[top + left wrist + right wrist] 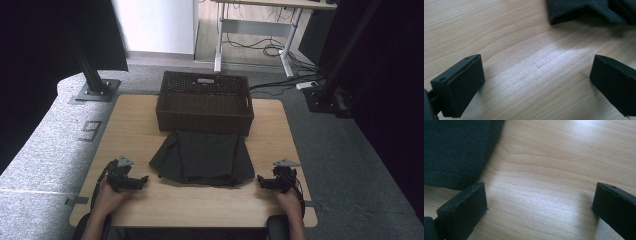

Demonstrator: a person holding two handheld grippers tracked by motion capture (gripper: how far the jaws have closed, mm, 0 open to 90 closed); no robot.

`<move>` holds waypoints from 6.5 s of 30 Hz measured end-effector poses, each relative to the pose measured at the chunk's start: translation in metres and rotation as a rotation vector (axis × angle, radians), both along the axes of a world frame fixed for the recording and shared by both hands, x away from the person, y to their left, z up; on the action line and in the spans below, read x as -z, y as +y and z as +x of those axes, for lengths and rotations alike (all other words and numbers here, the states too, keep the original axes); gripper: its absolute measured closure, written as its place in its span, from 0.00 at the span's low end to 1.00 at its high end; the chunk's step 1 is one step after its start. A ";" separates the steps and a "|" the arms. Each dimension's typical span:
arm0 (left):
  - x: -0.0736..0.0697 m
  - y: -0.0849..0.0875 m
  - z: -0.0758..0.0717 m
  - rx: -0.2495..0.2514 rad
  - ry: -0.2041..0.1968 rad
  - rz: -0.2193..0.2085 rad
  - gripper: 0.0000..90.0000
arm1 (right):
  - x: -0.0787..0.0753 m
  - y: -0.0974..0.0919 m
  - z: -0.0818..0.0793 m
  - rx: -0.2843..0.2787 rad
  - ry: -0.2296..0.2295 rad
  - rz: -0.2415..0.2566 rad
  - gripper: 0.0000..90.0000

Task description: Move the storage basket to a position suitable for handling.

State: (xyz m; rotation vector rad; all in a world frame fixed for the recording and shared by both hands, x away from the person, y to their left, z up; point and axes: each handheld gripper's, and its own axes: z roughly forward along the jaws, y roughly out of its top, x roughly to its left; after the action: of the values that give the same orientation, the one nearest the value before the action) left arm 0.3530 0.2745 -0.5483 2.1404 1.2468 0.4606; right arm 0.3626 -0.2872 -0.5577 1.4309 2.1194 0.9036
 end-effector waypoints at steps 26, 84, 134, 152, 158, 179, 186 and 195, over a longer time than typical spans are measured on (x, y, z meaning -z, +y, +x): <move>0.000 -0.002 -0.002 -0.018 0.000 0.000 0.00 | 0.000 0.003 -0.003 0.005 0.000 -0.001 0.00; -0.029 -0.075 0.100 0.100 0.000 -0.051 0.48 | -0.036 0.070 0.068 -0.161 0.041 0.020 0.42; -0.012 -0.061 -0.001 0.157 0.017 -0.013 0.65 | -0.020 0.074 -0.002 -0.316 0.110 0.017 0.83; -0.013 -0.064 -0.045 0.171 0.029 -0.007 0.65 | -0.020 0.072 -0.037 -0.371 0.113 0.024 0.82; -0.013 -0.064 -0.055 0.181 0.038 -0.003 0.64 | -0.020 0.071 -0.046 -0.386 0.115 0.023 0.82; -0.017 -0.063 -0.070 0.220 0.090 0.005 0.59 | -0.023 0.071 -0.063 -0.418 0.145 0.001 0.78; -0.033 -0.060 -0.047 0.220 0.074 0.026 0.31 | -0.037 0.060 -0.051 -0.372 0.113 0.021 0.51; -0.063 -0.058 0.009 0.189 0.038 -0.042 0.20 | -0.048 0.051 -0.027 -0.276 0.042 0.026 0.26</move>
State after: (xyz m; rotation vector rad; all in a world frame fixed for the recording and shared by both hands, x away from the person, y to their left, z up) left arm 0.3625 0.2161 -0.4853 2.2141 1.0522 0.3111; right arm 0.3360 -0.2361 -0.5097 1.1957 2.3851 1.0114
